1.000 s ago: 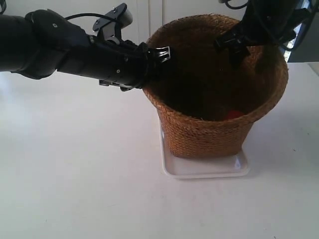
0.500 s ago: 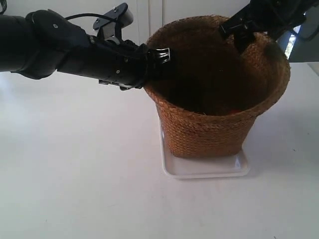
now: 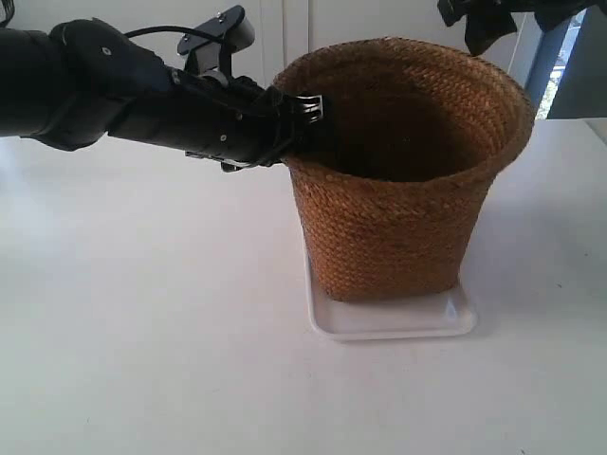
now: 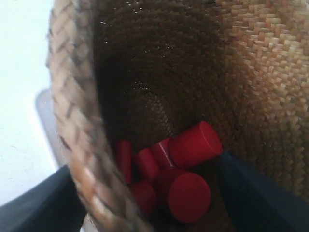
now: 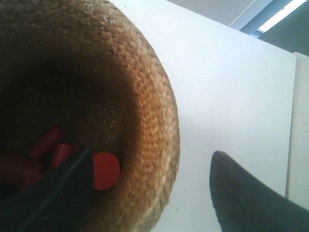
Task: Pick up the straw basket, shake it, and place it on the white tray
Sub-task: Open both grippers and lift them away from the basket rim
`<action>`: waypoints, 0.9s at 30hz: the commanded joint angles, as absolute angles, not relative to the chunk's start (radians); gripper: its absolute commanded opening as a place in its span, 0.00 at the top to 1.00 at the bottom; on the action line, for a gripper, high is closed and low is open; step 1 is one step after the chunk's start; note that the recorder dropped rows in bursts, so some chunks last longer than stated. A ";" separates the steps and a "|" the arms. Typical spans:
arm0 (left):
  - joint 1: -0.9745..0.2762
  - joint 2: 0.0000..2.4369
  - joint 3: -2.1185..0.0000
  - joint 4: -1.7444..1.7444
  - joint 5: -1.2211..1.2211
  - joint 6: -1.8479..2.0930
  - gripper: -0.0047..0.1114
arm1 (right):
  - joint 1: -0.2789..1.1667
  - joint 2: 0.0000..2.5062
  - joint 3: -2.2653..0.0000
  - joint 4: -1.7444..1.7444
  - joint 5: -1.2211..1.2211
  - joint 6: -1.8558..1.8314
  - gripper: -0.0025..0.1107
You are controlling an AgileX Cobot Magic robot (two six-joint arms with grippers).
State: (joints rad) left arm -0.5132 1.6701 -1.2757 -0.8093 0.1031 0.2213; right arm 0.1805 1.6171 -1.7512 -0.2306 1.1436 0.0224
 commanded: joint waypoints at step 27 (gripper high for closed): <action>-0.337 1.414 -1.282 -0.593 0.173 0.243 0.13 | 0.179 1.607 -1.756 -0.243 1.112 0.030 0.42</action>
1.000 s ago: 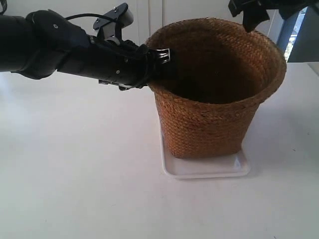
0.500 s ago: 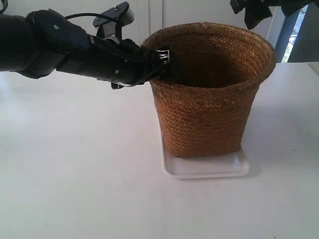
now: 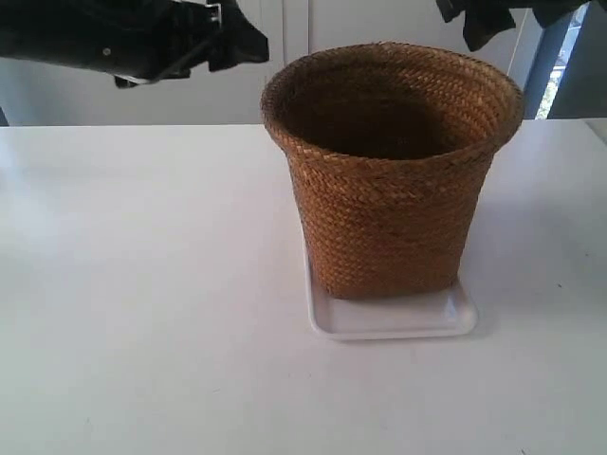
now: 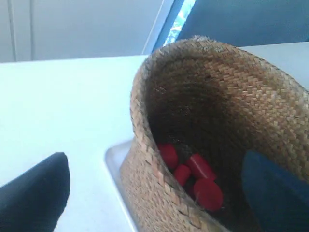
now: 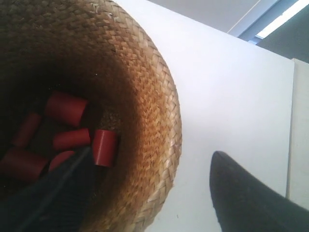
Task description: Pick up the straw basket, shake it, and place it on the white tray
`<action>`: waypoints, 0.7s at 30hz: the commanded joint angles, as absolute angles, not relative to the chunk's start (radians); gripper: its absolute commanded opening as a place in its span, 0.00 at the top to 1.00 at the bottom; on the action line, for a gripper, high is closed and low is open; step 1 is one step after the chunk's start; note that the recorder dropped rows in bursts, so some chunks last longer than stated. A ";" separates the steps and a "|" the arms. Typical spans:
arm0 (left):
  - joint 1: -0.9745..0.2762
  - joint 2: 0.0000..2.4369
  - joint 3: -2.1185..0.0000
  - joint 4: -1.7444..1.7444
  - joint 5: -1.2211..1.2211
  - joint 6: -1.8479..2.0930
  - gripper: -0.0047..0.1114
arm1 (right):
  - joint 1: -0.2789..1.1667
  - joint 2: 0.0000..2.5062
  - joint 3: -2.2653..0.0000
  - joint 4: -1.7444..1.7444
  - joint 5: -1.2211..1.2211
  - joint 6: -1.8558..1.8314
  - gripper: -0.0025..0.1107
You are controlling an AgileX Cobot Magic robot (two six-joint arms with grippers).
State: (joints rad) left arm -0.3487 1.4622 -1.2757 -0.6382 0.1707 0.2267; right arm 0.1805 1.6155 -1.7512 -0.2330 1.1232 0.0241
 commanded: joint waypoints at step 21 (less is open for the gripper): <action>-0.081 0.749 -0.791 -0.459 0.277 0.356 0.96 | 0.179 0.692 -0.927 -0.128 0.680 0.093 0.98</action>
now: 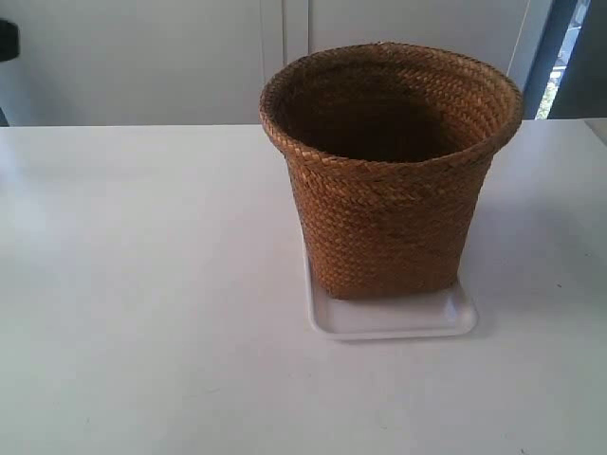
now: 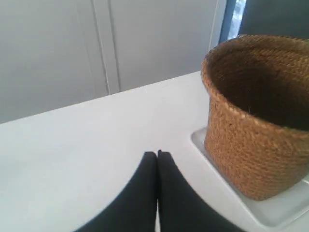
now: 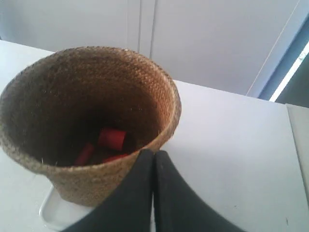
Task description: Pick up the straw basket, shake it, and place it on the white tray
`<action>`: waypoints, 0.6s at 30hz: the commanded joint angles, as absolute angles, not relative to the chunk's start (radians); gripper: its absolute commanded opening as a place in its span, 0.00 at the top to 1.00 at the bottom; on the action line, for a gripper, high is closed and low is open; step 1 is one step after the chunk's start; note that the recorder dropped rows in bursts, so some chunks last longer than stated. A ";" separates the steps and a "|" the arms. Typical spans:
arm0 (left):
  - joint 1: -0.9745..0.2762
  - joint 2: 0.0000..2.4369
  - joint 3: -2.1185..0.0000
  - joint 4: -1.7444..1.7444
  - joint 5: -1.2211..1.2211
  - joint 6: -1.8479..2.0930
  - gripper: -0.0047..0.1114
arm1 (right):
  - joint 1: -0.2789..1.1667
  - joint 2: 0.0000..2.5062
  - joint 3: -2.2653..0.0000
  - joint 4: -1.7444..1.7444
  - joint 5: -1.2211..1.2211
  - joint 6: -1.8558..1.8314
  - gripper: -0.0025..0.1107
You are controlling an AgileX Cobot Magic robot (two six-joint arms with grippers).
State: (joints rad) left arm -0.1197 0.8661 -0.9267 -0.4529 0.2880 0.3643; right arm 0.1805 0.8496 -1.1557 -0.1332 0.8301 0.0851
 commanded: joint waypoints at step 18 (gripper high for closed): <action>-0.070 0.531 -0.483 -0.463 0.165 0.312 0.96 | 0.179 0.339 -0.443 -0.151 0.476 0.082 0.98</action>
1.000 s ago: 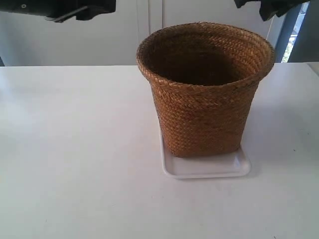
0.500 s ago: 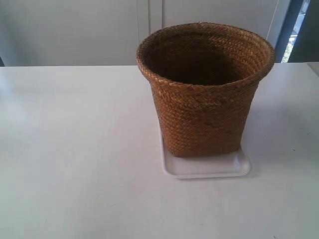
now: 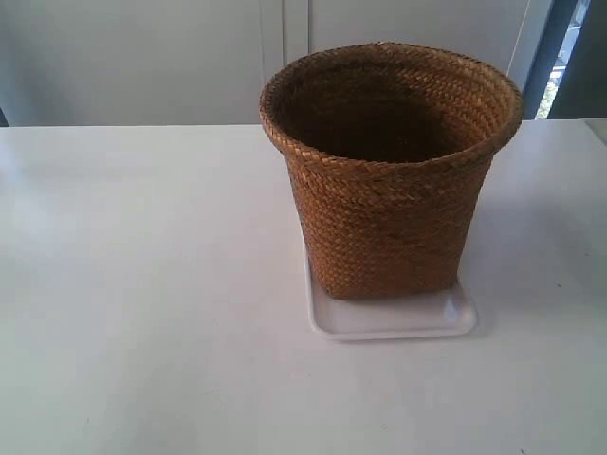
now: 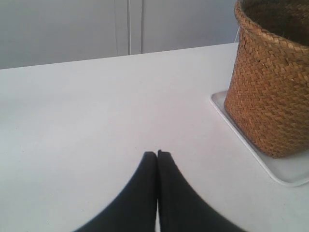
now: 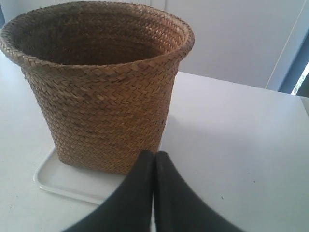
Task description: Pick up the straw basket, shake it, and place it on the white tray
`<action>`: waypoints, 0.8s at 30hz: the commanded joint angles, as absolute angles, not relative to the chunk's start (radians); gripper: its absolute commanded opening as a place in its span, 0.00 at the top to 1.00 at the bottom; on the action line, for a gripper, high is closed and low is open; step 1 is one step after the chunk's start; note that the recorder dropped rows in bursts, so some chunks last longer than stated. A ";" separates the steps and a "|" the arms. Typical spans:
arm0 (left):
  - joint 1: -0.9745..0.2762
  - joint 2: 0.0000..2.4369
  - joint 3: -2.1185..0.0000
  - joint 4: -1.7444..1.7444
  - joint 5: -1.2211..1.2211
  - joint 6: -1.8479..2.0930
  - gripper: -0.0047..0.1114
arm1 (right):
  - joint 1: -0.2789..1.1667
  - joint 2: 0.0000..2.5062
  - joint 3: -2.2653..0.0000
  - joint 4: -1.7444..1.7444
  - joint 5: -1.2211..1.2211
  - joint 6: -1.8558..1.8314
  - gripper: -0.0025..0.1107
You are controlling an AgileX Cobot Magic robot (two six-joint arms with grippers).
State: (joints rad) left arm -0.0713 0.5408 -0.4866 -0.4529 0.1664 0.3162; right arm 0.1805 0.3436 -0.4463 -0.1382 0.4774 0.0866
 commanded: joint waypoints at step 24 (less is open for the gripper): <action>-0.070 0.531 -0.483 -0.463 0.164 0.313 0.96 | 0.179 0.154 -0.250 -0.216 0.312 -0.020 0.98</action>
State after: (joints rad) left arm -0.0713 0.5408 -0.4866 -0.4529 0.1664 0.3162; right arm 0.1805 0.2158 -0.3363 -0.1902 0.4370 0.0124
